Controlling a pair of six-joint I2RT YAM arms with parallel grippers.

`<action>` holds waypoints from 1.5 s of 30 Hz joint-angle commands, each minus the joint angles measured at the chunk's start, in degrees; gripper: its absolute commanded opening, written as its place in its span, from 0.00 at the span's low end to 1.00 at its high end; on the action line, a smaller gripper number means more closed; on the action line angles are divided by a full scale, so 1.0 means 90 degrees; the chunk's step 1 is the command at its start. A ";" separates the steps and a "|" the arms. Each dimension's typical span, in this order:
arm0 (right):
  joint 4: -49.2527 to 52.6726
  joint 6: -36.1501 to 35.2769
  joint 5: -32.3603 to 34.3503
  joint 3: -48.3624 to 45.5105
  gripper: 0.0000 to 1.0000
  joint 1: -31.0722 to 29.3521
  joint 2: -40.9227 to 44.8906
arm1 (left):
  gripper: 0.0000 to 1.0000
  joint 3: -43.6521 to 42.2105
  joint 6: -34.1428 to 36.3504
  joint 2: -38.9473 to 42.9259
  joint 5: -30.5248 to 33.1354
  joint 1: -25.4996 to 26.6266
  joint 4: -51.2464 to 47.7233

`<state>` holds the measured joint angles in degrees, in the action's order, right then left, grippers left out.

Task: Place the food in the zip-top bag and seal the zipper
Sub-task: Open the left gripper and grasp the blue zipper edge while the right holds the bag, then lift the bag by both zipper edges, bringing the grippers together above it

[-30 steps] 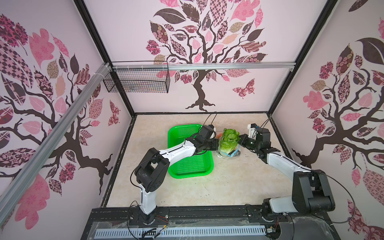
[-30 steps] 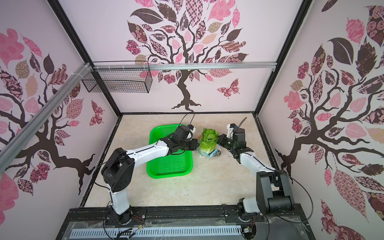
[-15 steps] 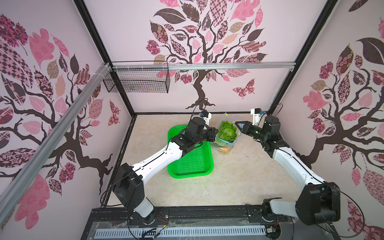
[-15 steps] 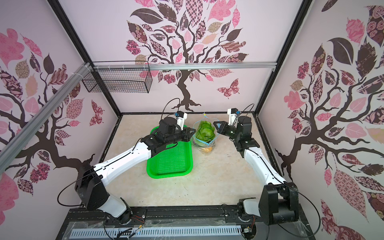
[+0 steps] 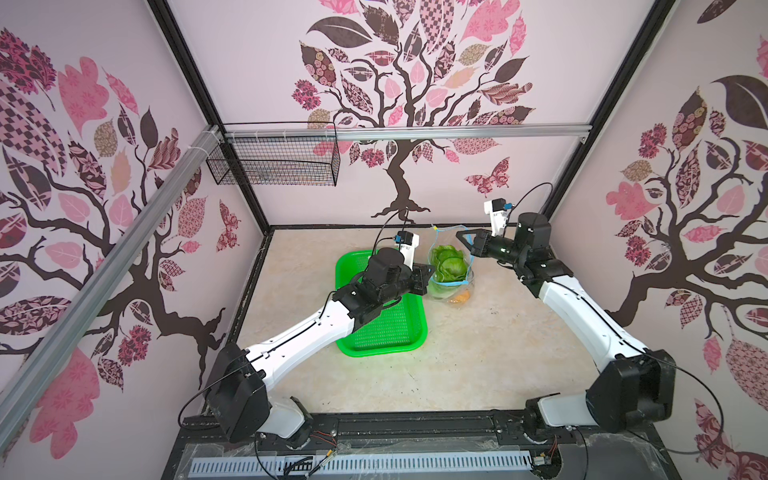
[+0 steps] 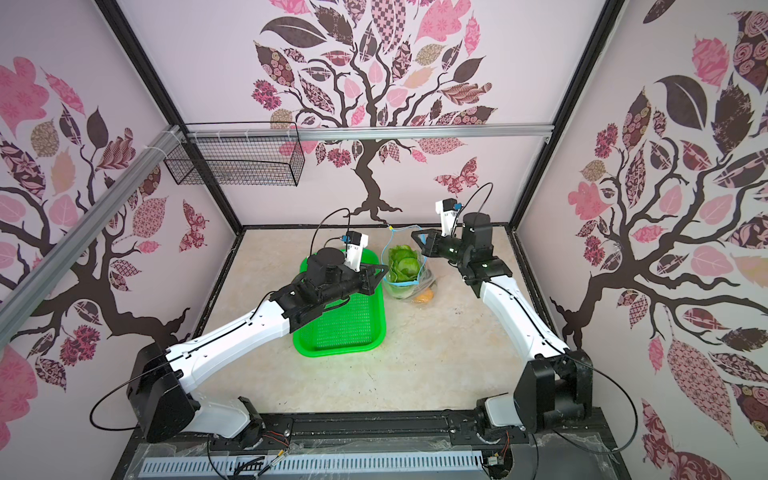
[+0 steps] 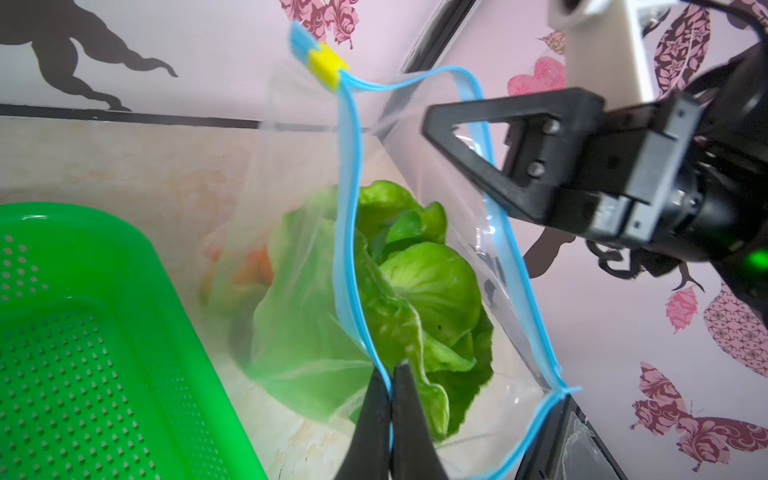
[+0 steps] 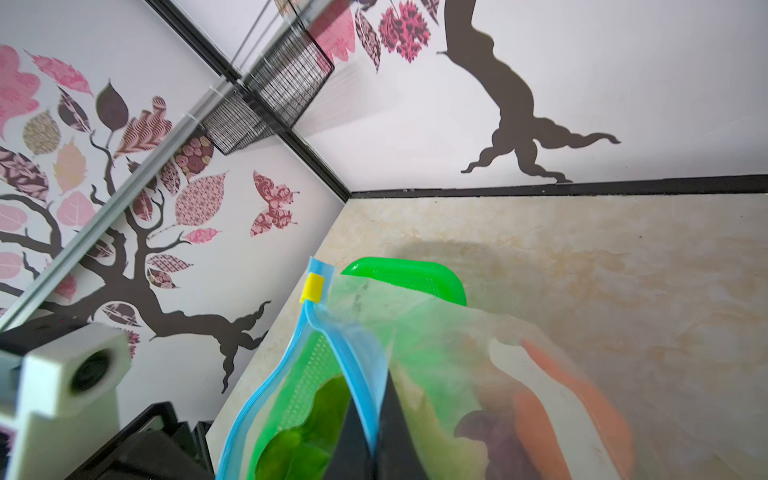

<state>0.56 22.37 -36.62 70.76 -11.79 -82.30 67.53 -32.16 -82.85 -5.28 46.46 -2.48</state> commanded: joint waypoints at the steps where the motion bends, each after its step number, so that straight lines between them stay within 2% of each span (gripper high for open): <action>1: 0.0599 -0.0641 -0.0418 0.0501 0.00 -0.0407 -0.0484 | 0.00 -0.0262 -0.0101 0.0049 0.0044 0.0205 0.0560; 7: 0.0623 -0.0691 -0.0386 0.0310 0.00 -0.0516 -0.0594 | 0.01 -0.0334 -0.0250 -0.0100 0.0109 0.0279 0.0825; 8: 0.0603 -0.0708 -0.0304 0.0240 0.00 -0.0515 -0.0561 | 0.08 -0.0324 -0.0214 -0.0107 0.0145 0.0259 0.0805; 11: 0.0575 -0.0723 -0.0116 0.0052 0.00 -0.0514 -0.0499 | 0.50 -0.0335 -0.0034 -0.0084 0.0049 0.0079 0.0867; 13: 0.0580 -0.0723 0.0030 -0.0029 0.00 -0.0506 -0.0477 | 0.67 -0.0373 0.0031 -0.0021 -0.0149 -0.0205 0.0992; 17: 0.0666 -0.0730 0.0298 -0.0078 0.00 -0.0480 -0.0410 | 0.77 -0.0644 0.0190 0.0266 -0.0497 -0.0808 0.1522; 20: 0.0600 -0.0657 0.0421 -0.0173 0.00 -0.0448 -0.0309 | 0.83 -0.0816 0.0628 0.0484 -0.0588 -0.1142 0.1696; 22: 0.0547 -0.0568 0.0489 -0.0231 0.00 -0.0414 -0.0234 | 0.84 -0.0988 0.0778 0.0517 -0.0890 -0.1429 0.2021; 26: 0.0438 -0.0389 0.0535 -0.0327 0.00 -0.0332 -0.0087 | 0.79 -0.1367 0.0505 0.0271 -0.2187 -0.2131 0.3235; 30: 0.0334 -0.0289 0.0522 -0.0411 0.00 -0.0294 0.0058 | 0.63 -0.1397 0.0201 -0.0295 -0.3421 -0.2608 0.4265; 33: 0.0350 -0.0274 0.0470 -0.0375 0.00 -0.0291 0.0054 | 0.58 -0.1070 0.0462 -0.0711 -0.4184 -0.2661 0.4136; 37: 0.0394 -0.0297 0.0438 -0.0295 0.00 -0.0292 -0.0005 | 0.57 -0.0836 0.0537 -0.1146 -0.4726 -0.2667 0.4178; 45: 0.0436 -0.0268 0.0319 -0.0196 0.00 -0.0282 -0.0059 | 0.59 -0.0547 0.0327 -0.1846 -0.5096 -0.2596 0.4595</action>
<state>4.84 19.51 -32.86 66.70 -14.52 -84.23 58.85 -28.77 -97.93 -48.25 22.61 35.00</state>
